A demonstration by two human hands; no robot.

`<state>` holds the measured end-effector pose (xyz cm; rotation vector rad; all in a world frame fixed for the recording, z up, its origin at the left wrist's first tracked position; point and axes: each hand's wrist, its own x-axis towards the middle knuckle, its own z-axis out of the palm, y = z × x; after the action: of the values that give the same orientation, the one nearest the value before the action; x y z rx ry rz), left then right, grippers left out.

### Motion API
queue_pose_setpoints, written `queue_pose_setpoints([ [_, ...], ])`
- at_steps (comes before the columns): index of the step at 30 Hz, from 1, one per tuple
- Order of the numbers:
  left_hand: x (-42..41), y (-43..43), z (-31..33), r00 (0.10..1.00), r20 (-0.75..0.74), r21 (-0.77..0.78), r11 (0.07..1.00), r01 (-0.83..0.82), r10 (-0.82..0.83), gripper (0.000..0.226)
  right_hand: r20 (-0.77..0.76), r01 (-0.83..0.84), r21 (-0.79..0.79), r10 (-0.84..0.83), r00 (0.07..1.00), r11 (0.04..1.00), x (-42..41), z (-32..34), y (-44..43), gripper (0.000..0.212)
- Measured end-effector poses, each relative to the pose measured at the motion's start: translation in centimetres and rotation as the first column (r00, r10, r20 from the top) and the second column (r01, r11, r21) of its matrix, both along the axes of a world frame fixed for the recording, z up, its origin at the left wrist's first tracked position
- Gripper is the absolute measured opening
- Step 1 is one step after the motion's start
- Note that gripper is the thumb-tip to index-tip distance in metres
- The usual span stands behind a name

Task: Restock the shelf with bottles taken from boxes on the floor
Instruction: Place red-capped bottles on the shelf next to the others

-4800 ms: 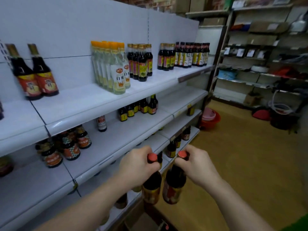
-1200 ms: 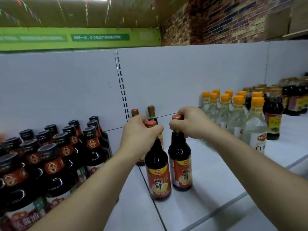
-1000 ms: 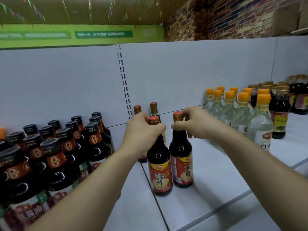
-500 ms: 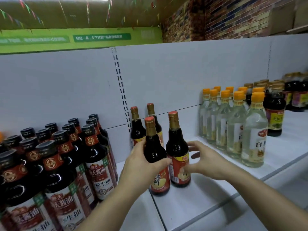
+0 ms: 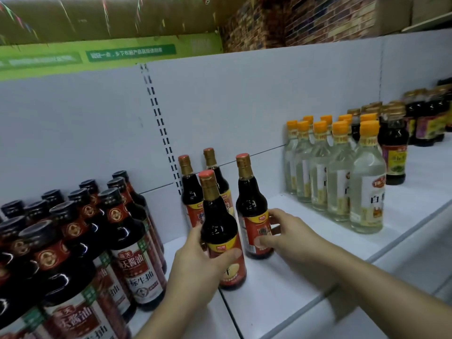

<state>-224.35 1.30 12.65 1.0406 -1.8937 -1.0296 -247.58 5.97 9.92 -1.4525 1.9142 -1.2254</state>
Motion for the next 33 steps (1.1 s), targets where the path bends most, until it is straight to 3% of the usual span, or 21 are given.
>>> queue_pose_setpoints([
  [12,-0.1,-1.0,-1.2,1.0,-0.025,0.022,1.0,-0.007,0.008,0.066,-0.105,0.08,0.058,-0.073,0.992,0.995,-2.8,0.4,-7.0,0.067],
  [33,0.3,-1.1,-1.2,1.0,-0.004,0.007,1.0,0.003,-0.003,0.07,-0.064,0.109,0.069,-0.105,0.992,0.992,-3.6,0.7,-13.3,0.066],
])
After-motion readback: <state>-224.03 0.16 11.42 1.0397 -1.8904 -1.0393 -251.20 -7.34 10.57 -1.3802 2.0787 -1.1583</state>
